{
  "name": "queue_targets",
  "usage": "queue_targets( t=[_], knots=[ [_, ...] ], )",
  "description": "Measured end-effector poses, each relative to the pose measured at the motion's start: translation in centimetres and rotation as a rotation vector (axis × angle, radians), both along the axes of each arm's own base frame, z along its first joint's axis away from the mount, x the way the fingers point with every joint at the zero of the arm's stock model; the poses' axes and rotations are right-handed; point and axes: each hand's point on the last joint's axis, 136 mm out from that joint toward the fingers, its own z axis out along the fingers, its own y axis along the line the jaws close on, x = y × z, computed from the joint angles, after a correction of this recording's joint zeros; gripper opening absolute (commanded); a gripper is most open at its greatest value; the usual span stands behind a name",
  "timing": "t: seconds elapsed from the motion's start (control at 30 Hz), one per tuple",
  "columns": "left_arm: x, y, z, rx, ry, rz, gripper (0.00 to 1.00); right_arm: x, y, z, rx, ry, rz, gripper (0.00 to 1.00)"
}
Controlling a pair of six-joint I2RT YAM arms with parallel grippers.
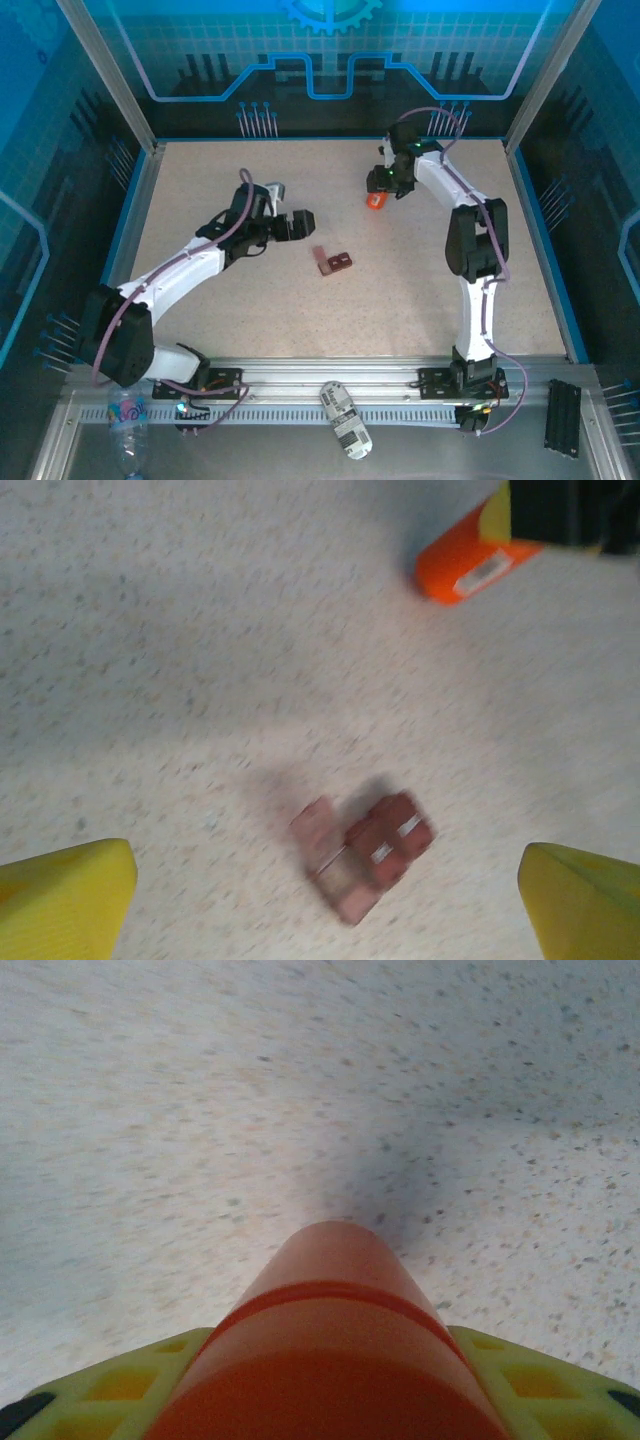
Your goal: Sort the pills into containers
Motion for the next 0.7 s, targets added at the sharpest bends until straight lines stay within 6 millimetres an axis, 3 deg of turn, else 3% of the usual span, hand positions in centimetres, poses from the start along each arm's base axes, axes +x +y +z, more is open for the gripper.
queue_targets(
  t=[0.17, 0.27, 0.57, 0.7],
  knots=[
    [1.3, -1.0, 1.9, -0.192, 0.004, -0.009, 0.99, -2.4, 1.8, 6.5, 0.171, -0.105, 0.032, 0.29],
    [1.3, -2.0, 2.0, -0.231, 0.008, -0.053, 0.99, -3.9, 2.8, 9.0, 0.27, -0.14, 0.057, 0.29],
    [0.7, -3.0, 1.6, -0.005, -0.216, -0.323, 0.99, -5.9, 4.8, 9.9, 0.392, -0.101, 0.145, 0.3],
    [0.4, -4.2, 2.6, 0.072, -0.403, -0.46, 0.97, -6.8, 6.2, 10.4, 0.461, -0.059, 0.233, 0.3]
  ],
)
